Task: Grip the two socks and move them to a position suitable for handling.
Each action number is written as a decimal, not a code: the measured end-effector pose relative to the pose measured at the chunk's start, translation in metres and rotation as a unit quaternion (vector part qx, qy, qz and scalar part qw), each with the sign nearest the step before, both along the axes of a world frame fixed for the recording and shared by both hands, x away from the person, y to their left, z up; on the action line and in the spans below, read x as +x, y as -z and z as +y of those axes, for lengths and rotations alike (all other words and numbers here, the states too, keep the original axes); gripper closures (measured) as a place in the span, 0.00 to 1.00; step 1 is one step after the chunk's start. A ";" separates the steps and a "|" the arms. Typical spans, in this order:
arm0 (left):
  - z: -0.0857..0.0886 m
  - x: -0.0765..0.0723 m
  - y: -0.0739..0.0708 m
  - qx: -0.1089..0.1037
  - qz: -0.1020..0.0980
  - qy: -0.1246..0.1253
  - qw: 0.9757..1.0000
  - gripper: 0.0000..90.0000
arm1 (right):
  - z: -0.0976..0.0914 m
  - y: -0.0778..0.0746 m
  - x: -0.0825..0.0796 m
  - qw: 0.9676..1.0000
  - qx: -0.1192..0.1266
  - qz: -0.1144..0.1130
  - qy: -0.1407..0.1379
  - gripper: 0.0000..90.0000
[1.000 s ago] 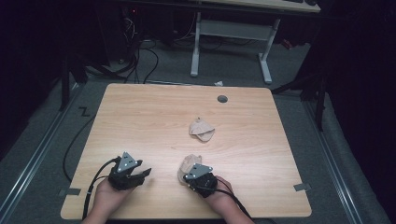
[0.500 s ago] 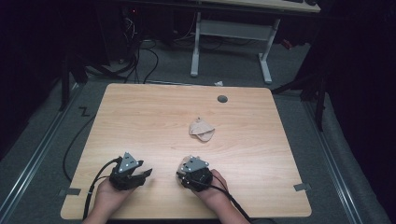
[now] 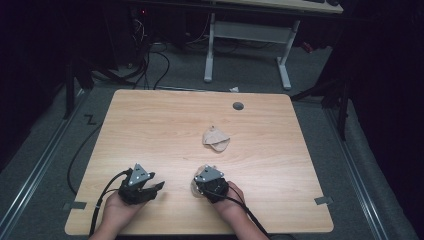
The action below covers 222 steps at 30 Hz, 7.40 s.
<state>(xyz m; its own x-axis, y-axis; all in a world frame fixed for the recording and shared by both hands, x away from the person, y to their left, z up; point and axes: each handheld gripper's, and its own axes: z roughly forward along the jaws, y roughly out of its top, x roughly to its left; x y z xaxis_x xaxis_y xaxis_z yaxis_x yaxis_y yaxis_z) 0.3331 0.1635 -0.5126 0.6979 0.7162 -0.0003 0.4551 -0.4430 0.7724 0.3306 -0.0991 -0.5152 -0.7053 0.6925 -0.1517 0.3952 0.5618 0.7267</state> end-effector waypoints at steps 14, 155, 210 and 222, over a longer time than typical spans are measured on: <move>-0.070 -0.006 -0.006 -0.062 0.006 0.069 0.996 0.90 | -0.022 -0.011 -0.014 0.998 0.061 -0.022 0.014 0.97; -0.032 -0.017 -0.007 -0.006 0.003 0.071 0.997 0.60 | -0.082 0.010 0.022 0.988 0.014 0.039 0.148 0.97; 0.005 -0.032 -0.007 -0.027 0.005 0.035 0.999 0.58 | -0.049 -0.014 0.043 0.995 0.032 -0.011 0.091 0.95; 0.004 -0.031 -0.007 -0.026 0.007 0.039 0.999 0.58 | -0.077 -0.028 0.040 0.990 0.066 -0.027 0.123 0.95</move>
